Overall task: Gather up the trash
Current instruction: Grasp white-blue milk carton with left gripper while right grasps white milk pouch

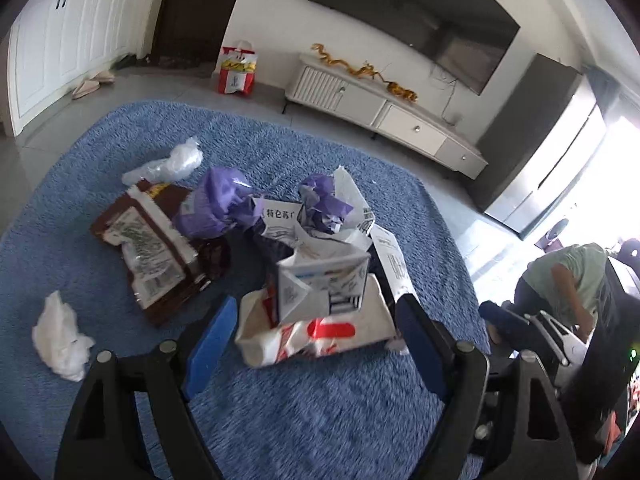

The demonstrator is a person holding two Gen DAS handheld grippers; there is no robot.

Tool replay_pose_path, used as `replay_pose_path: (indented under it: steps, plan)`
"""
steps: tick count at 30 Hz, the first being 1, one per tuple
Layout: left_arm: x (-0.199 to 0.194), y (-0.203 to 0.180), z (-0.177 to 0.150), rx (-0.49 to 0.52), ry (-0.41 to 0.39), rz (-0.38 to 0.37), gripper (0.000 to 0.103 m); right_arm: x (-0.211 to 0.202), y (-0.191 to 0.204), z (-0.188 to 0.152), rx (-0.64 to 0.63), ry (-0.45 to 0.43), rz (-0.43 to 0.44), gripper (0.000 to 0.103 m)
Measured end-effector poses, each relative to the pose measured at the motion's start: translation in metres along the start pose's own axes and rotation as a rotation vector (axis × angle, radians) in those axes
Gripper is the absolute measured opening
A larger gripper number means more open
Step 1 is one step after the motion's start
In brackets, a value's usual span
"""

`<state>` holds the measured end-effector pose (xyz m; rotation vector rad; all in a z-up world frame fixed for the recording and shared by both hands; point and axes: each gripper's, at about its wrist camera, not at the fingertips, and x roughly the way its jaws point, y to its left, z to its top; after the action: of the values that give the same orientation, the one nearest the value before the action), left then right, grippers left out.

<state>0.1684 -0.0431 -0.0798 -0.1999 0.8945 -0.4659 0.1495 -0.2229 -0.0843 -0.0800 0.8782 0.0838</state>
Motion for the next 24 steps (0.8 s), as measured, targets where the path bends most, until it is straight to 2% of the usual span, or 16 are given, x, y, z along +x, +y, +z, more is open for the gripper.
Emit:
replay_pose_path:
  steps: [6, 10, 12, 14, 17, 21, 24]
  plan:
    - [0.028, -0.002, 0.009, -0.017, 0.026, 0.074, 0.081, 0.025, -0.011, 0.004, 0.051, 0.039, 0.043, 0.084]
    - [0.038, 0.012, 0.010, -0.070, 0.057, 0.063, 0.080, 0.042, -0.021, 0.003, 0.093, 0.077, 0.095, 0.084]
    - [0.040, 0.021, 0.010, -0.085, 0.064, 0.058, 0.070, 0.047, -0.025, 0.002, 0.100, 0.092, 0.130, 0.078]
    - [0.042, 0.029, 0.009, -0.101, 0.081, 0.048, 0.056, 0.047, -0.030, 0.001, 0.101, 0.099, 0.155, 0.062]
    - [0.045, 0.040, 0.007, -0.121, 0.100, 0.024, 0.052, 0.044, -0.037, 0.002, 0.085, 0.100, 0.125, 0.056]
    - [0.051, 0.047, 0.007, -0.144, 0.118, -0.013, 0.052, 0.049, -0.047, 0.004, 0.082, 0.121, 0.080, 0.056]
    - [0.056, 0.048, 0.006, -0.156, 0.125, -0.031, 0.052, 0.056, -0.048, 0.008, 0.069, 0.131, 0.066, 0.062]
